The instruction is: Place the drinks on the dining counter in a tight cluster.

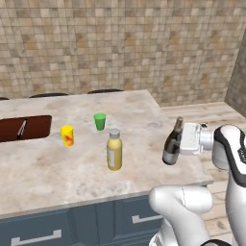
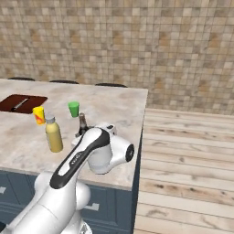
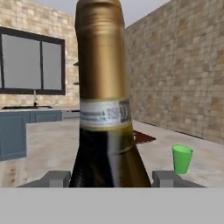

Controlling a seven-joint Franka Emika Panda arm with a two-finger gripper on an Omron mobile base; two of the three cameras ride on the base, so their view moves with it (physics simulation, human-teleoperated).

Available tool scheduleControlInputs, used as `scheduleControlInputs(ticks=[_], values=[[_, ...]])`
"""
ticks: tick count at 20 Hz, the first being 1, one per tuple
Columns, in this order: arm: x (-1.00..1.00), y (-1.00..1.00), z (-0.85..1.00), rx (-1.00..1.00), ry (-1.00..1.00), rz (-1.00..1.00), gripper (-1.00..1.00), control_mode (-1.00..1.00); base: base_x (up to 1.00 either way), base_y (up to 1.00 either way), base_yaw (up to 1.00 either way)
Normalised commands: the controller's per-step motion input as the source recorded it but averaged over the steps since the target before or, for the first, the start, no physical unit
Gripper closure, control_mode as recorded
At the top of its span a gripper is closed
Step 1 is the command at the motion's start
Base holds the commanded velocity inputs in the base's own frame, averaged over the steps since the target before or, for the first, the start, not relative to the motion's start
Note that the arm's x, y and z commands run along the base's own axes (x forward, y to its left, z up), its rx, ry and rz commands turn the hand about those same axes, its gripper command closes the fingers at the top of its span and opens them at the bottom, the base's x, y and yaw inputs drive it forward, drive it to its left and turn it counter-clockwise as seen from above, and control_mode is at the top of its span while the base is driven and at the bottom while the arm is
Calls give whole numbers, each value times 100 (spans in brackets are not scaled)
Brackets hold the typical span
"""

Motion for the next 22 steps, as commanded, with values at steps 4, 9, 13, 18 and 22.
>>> scheduleControlInputs(ticks=[4, 9, 13, 18, 22], values=[[30, 25, -4, 0, 9, 20, 100, -100, 0, 0, 0], [16, 23, -6, 2, 5, 22, 100, -100, 0, 0, 0], [13, 31, -12, 2, 2, 20, 100, -100, 0, 0, 0], [28, 28, -10, 0, 0, 9, 100, -100, 0, 0, 0], [20, 28, -14, 0, 0, 0, 100, -100, 0, 0, 0]])
